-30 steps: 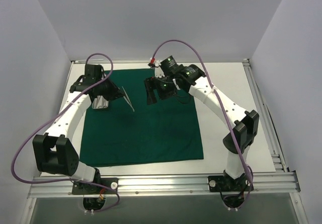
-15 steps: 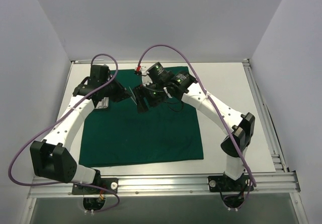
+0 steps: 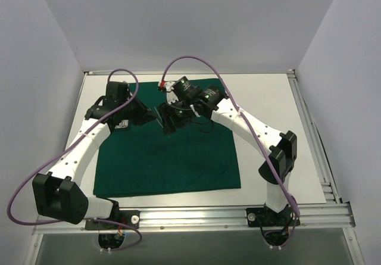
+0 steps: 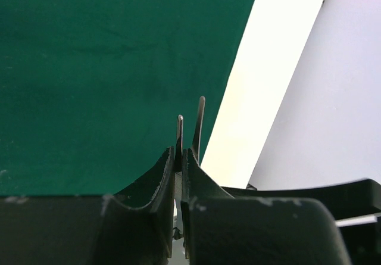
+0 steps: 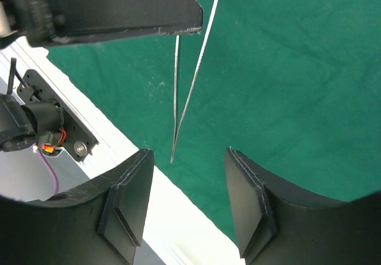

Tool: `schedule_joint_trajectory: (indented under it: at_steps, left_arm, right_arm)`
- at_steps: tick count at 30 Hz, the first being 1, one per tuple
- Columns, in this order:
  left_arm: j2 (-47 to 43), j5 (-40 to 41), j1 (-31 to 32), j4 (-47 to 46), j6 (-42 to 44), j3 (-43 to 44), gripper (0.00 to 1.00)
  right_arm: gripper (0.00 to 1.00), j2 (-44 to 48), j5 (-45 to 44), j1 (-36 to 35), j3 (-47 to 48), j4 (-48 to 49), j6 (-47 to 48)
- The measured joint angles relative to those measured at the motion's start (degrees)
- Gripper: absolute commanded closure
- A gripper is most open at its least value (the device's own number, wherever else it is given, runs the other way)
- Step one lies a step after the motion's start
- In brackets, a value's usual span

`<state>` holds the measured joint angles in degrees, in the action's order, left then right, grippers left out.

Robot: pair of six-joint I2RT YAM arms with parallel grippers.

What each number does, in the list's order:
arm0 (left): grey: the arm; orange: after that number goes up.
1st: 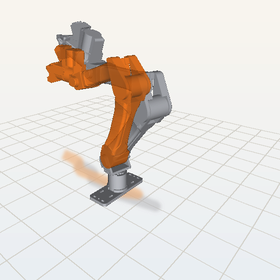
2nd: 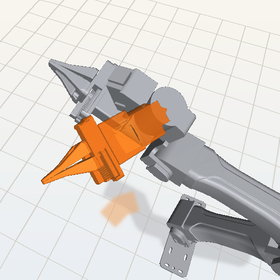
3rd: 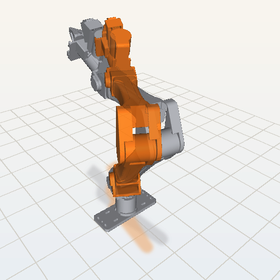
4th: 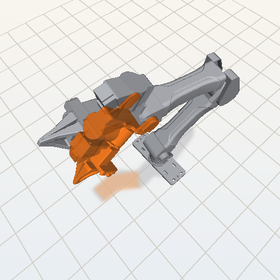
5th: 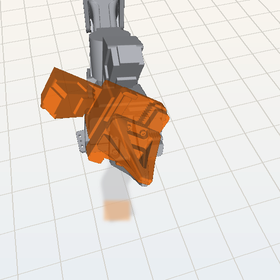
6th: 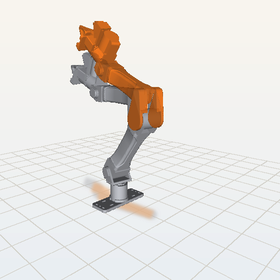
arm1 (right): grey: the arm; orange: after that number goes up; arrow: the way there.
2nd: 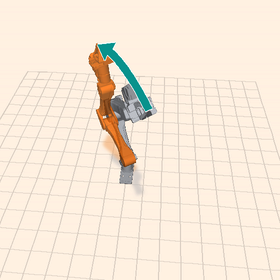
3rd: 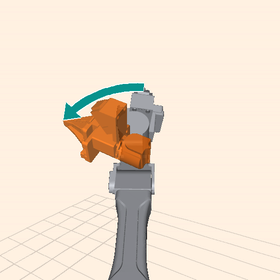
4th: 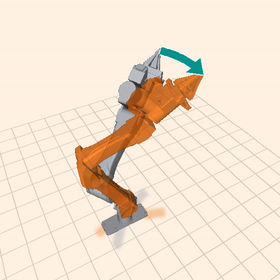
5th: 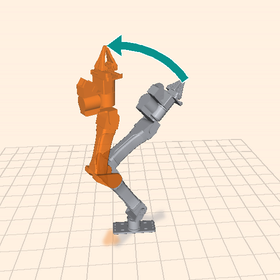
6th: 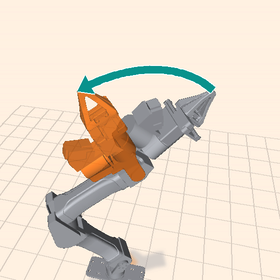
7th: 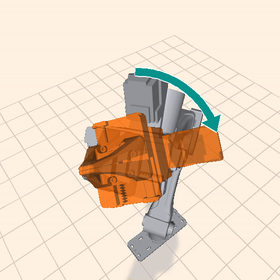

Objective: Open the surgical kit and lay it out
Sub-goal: Place the medical item in the surgical kit.

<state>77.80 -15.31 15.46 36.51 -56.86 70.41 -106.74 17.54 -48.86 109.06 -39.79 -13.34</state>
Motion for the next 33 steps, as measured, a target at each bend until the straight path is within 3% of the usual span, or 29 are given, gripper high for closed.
schedule_joint_trajectory:
  at_steps: [8, 16, 27, 29, 30, 33]
  left_arm:
    - [-0.2, -1.7, 0.17, -1.2, -1.05, -0.5, 0.98]
    - [-0.87, -2.82, 0.22, -2.08, -1.2, -1.79, 0.98]
    - [-0.87, -3.87, 0.2, -3.65, -1.03, -2.51, 0.98]
    - [-0.85, -3.85, 0.17, -3.85, -0.96, -2.69, 0.91]
    - [-0.85, -3.85, 0.15, -4.17, -0.92, -2.93, 0.81]
    - [-0.83, -4.33, -0.26, -4.26, -0.7, -3.32, 0.7]
  right_arm:
    - [0.51, -3.32, 0.98, -0.35, 0.0, 0.35, 0.02]
    - [0.63, -4.28, 1.55, -0.37, 0.02, 0.61, 0.04]
    - [0.97, -5.09, 1.49, -0.7, 0.13, 0.59, -0.07]
    - [1.0, -5.38, 1.42, -0.7, 0.13, 0.61, -0.2]
    - [1.0, -5.51, 1.4, -0.7, 0.13, 0.61, -0.24]
    - [1.0, -5.66, 1.27, -0.7, 0.13, 0.59, -0.26]
